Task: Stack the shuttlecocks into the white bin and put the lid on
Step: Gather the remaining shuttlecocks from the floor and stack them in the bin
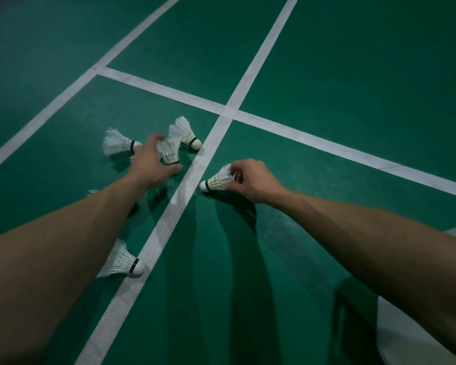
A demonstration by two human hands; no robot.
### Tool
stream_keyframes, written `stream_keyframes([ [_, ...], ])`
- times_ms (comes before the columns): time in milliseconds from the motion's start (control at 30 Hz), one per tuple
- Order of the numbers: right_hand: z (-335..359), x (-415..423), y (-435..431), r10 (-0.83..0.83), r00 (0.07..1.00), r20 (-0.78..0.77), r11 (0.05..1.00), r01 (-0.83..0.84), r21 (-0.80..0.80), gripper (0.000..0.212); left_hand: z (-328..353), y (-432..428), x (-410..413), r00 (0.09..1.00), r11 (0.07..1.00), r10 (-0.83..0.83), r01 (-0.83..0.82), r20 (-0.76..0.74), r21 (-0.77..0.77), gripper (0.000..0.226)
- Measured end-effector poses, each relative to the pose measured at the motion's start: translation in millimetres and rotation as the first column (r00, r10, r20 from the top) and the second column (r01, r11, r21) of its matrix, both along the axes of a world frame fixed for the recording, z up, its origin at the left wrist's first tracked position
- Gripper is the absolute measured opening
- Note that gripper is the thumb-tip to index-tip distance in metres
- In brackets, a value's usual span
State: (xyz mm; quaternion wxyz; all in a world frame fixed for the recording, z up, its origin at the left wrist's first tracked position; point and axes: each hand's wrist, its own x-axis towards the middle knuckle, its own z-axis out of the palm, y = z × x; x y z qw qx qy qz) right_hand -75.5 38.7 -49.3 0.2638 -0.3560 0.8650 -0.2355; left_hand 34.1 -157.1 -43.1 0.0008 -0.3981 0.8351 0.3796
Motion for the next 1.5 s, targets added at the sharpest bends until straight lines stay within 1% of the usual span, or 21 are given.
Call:
stream_keyframes([
  [67, 2, 0, 2, -0.002, 1.000, -0.003, 1.000, 0.002, -0.006, 0.025, 1, 2, 1, 1.000, 1.000, -0.014, 0.014, -0.005, 0.010, 0.057],
  [167, 5, -1, 5, -0.005, 1.000, -0.017, 1.000, 0.004, -0.021, 0.024, -1, 4, 8, 0.999, 0.996, -0.021, 0.025, 0.043, -0.086, 0.038],
  [267, 9, -3, 11, -0.019, 1.000, -0.019, 0.999, 0.018, -0.041, 0.021, -3, 4, 16, 0.999, 0.982, -0.026, 0.032, 0.034, -0.186, 0.041],
  [333, 12, -3, 15, -0.030, 0.999, -0.010, 0.998, 0.030, -0.053, 0.020, -1, 5, 20, 1.000, 0.977, -0.015, 0.018, 0.017, -0.211, 0.041],
  [433, 18, -3, 21, -0.036, 0.999, 0.010, 0.997, 0.037, -0.074, 0.023, 3, 13, 21, 1.000, 0.973, 0.006, -0.011, -0.023, -0.230, 0.025],
  [467, 22, -2, 24, -0.040, 0.999, 0.009, 0.996, 0.041, -0.082, 0.022, 6, 19, 20, 0.999, 0.979, 0.005, -0.014, -0.043, -0.202, 0.023],
  [533, 30, -3, 32, -0.056, 0.998, -0.014, 0.994, 0.054, -0.099, 0.016, 13, 37, 16, 0.995, 0.996, -0.002, -0.007, -0.100, -0.092, 0.024],
  [567, 34, -3, 38, -0.062, 0.998, -0.032, 0.993, 0.058, -0.103, 0.012, 15, 46, 14, 0.992, 0.998, -0.016, 0.009, -0.126, -0.056, 0.027],
  [667, 52, -4, 62, -0.074, 0.995, -0.064, 0.993, 0.068, -0.093, 0.012, 24, 71, 10, 0.985, 0.997, -0.031, 0.042, -0.167, 0.067, 0.040],
  [733, 67, -6, 84, -0.110, 0.992, -0.066, 0.989, 0.102, -0.105, 0.013, 33, 86, 8, 0.983, 0.977, -0.017, 0.055, -0.184, 0.205, 0.046],
  [800, 85, -7, 108, -0.156, 0.986, -0.062, 0.980, 0.147, -0.130, 0.014, 44, 101, 5, 0.979, 0.946, -0.030, 0.093, -0.200, 0.312, 0.046],
  [867, 102, -7, 132, -0.197, 0.977, -0.085, 0.972, 0.183, -0.149, 0.015, 56, 118, 2, 0.973, 0.915, -0.060, 0.143, -0.224, 0.378, 0.044],
  [967, 127, -6, 173, -0.252, 0.960, -0.119, 0.954, 0.226, -0.196, 0.013, 76, 152, -6, 0.955, 0.868, -0.091, 0.214, -0.281, 0.448, 0.046],
  [1133, 163, -2, 255, -0.369, 0.912, -0.178, 0.917, 0.326, -0.228, 0.012, 111, 225, -18, 0.909, 0.780, -0.206, 0.376, -0.362, 0.501, 0.046],
  [1267, 181, 3, 320, -0.455, 0.877, -0.153, 0.875, 0.408, -0.262, 0.012, 135, 279, -22, 0.853, 0.714, -0.292, 0.495, -0.432, 0.495, 0.044],
  [1400, 190, 9, 368, -0.505, 0.851, -0.146, 0.849, 0.458, -0.263, 0.013, 148, 317, -26, 0.831, 0.679, -0.342, 0.541, -0.439, 0.495, 0.041],
  [1433, 190, 9, 394, -0.543, 0.827, -0.147, 0.825, 0.492, -0.277, 0.013, 151, 339, -33, 0.822, 0.662, -0.367, 0.560, -0.435, 0.498, 0.041],
  [1500, 186, 8, 409, -0.558, 0.815, -0.158, 0.818, 0.508, -0.269, 0.013, 156, 348, -37, 0.825, 0.659, -0.334, 0.550, -0.456, 0.513, 0.037],
])
